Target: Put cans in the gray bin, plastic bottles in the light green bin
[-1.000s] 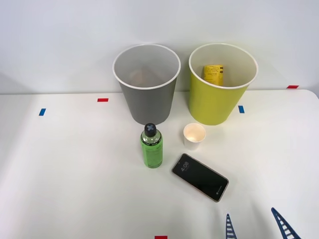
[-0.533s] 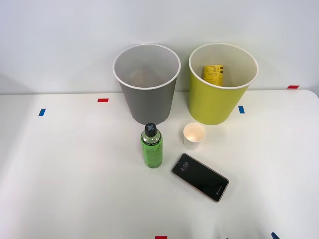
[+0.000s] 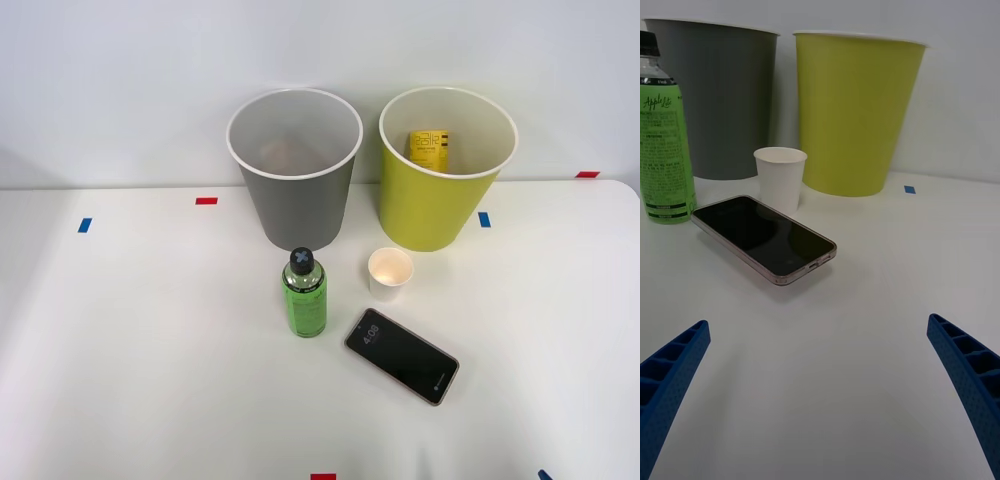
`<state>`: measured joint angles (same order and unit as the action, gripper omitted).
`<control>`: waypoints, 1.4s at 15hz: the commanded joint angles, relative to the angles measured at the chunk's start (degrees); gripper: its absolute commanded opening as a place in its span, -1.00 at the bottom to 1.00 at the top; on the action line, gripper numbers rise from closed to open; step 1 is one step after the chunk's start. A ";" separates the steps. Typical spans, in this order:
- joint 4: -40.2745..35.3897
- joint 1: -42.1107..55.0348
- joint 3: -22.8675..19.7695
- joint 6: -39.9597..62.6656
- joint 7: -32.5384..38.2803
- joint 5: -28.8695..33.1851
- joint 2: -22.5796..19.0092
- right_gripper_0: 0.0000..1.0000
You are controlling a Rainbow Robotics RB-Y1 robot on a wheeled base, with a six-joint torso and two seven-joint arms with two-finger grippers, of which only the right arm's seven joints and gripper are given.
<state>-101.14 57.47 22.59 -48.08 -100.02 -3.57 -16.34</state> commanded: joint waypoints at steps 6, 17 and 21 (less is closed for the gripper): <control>-0.03 0.01 0.00 0.01 0.00 -0.03 -0.01 1.00; -0.03 0.01 0.00 0.01 0.00 -0.03 -0.01 1.00; -0.03 0.01 0.00 0.01 0.00 -0.03 -0.01 1.00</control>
<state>-101.16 57.48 22.59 -48.09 -100.02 -3.60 -16.35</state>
